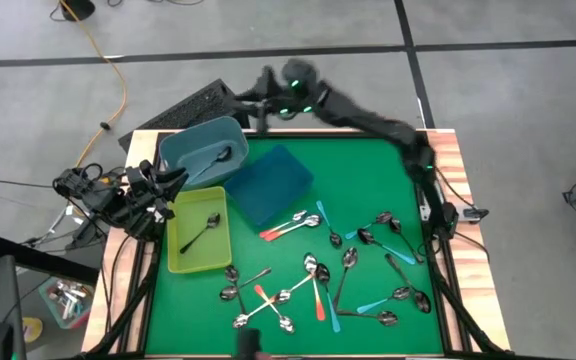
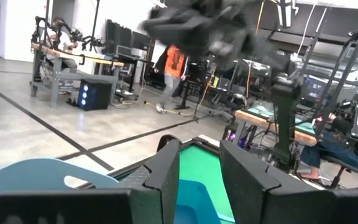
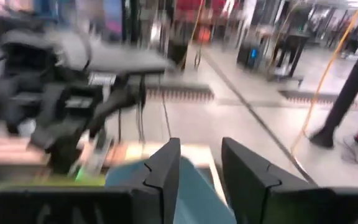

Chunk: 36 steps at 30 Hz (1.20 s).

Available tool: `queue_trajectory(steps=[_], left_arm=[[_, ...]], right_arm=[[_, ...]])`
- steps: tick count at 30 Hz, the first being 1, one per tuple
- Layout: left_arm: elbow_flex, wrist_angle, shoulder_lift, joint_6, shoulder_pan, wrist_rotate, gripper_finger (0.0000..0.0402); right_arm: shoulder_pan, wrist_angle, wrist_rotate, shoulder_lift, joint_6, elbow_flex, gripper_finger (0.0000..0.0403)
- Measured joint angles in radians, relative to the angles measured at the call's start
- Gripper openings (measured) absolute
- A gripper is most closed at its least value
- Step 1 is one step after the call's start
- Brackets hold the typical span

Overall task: Sort silverware by color (type)
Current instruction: Put the orange spoon into the blue bin

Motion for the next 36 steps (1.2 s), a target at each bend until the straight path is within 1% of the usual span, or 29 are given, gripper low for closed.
queue_trajectory(steps=[3, 7, 9, 11, 15, 19, 20, 24, 28, 31, 36], left_arm=[[0.0, -0.002, 0.0, 0.0, 0.0, 0.0, 0.0101], [0.0, -0.019, 0.0, 0.0, 0.0, 0.0, 0.0101], [0.0, -0.027, 0.0, 0.0, 0.0, 0.001, 0.0101], [0.0, -0.026, 0.0, 0.0, 0.0, 0.0, 0.0101], [0.0, -0.026, 0.0, -0.004, 0.0, -0.002, 0.0101], [0.0, -0.027, 0.0, -0.025, 0.0, -0.003, 0.0101], [0.0, -0.027, 0.0, -0.029, 0.0, -0.003, 0.0101], [0.0, -0.029, 0.0, -0.036, 0.0, -0.003, 0.0101], [0.0, -0.029, 0.0, -0.038, 0.0, -0.003, 0.0101], [0.0, -0.029, 0.0, -0.052, 0.0, -0.001, 0.0101], [0.0, -0.03, 0.0, -0.072, 0.0, -0.001, 0.0101]], right_arm=[[-0.006, -0.271, 0.002, -0.092, -0.07, -0.008, 0.0137], [0.0, -0.587, 0.001, -0.208, -0.113, -0.008, 0.0136], [0.013, -0.74, -0.002, -0.254, -0.136, -0.002, 0.0135], [0.034, -0.901, -0.003, -0.274, -0.142, -0.004, 0.0134], [0.112, -1.107, 0.001, -0.271, -0.073, -0.011, 0.0132], [0.211, -1.266, 0.005, -0.279, 0.024, -0.007, 0.0132], [0.242, -1.29, 0.022, -0.275, 0.053, -0.007, 0.0132], [0.377, -1.292, 0.138, -0.261, 0.218, -0.031, 0.0132], [0.472, -1.296, 0.243, -0.27, 0.479, -0.085, 0.0132], [0.529, -1.286, 0.267, -0.266, 0.659, -0.146, 0.0132], [0.617, -1.272, 0.259, -0.266, 0.871, -0.314, 0.0133]])
